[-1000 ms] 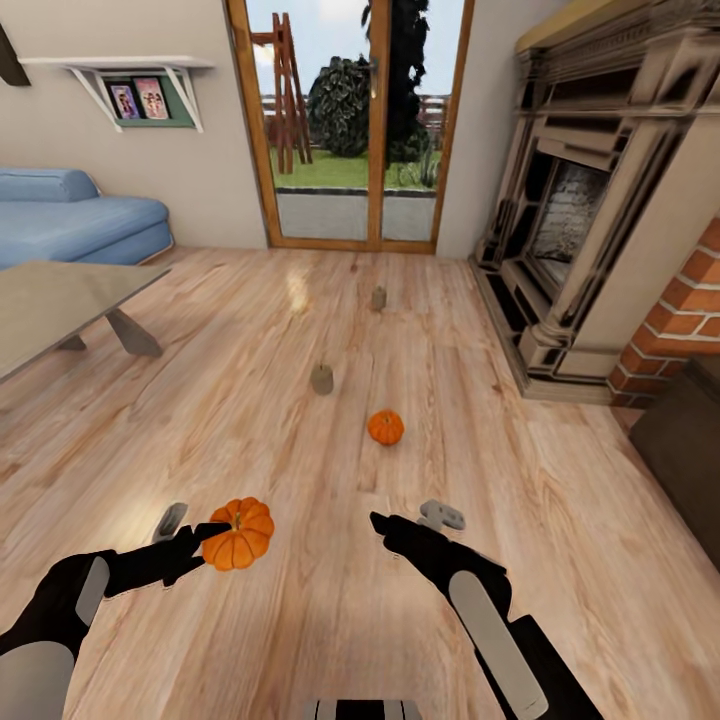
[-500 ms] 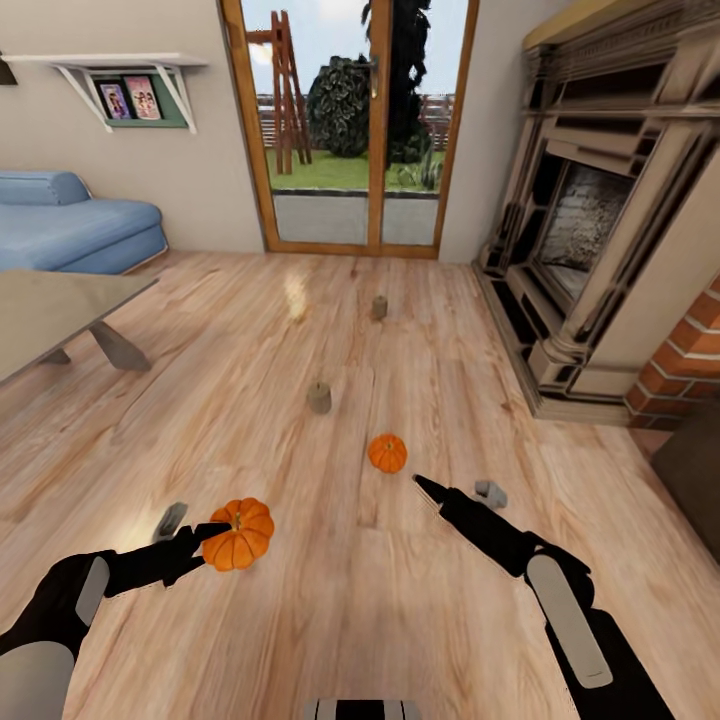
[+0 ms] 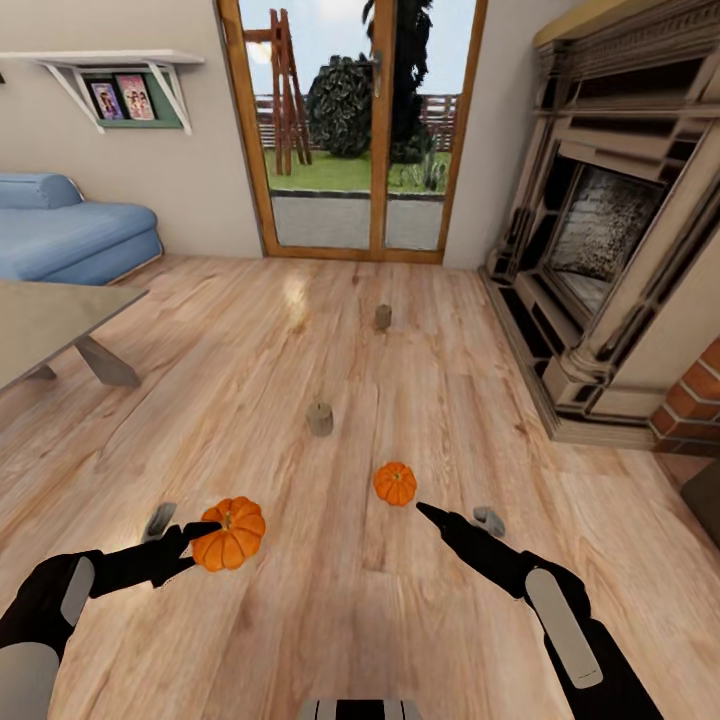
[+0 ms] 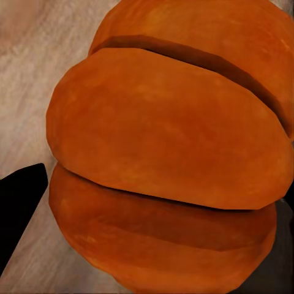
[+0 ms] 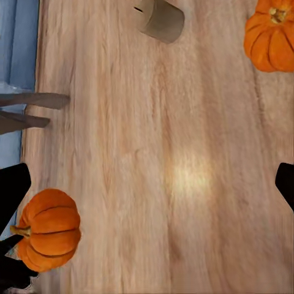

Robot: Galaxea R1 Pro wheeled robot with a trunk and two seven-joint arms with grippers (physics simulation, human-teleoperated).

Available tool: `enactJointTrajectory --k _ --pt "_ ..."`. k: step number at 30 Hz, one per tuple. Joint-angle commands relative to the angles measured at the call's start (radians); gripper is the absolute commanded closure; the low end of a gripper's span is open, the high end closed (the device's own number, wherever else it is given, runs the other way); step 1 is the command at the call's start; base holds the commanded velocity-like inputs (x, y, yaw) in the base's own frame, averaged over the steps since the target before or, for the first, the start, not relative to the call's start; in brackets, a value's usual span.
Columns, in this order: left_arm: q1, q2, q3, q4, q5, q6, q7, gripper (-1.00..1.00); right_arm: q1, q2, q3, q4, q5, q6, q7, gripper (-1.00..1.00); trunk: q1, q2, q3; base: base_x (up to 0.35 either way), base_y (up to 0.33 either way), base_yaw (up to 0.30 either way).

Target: Place each of the two pumpkins and all three candles from the living room inside a cabinet in the living room (use any cabinet), then make sure every cabinet is closed, and position the cauldron so it is next to a table in the living room.

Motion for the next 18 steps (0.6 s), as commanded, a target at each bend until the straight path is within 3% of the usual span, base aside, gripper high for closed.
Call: enactJointTrajectory --k 1,13,18 --pt "0.0 0.01 -0.001 0.0 0.008 0.01 -0.038 1.0 -0.001 0.001 0.0 0.005 0.0 0.002 -0.005 -1.0 0.0 0.0 0.0 0.325 0.032 0.0" --pt "0.014 0.065 -0.004 0.0 0.002 0.047 -0.339 1.0 -0.007 0.004 0.0 0.047 0.0 0.004 -0.062 -1.0 0.0 0.0 0.0 0.325 0.005 0.0" --pt "0.02 0.069 -0.005 0.0 0.002 0.048 -0.382 1.0 -0.03 0.003 0.0 0.105 0.001 0.002 -0.069 -1.0 0.0 0.0 0.0 0.325 0.0 0.0"
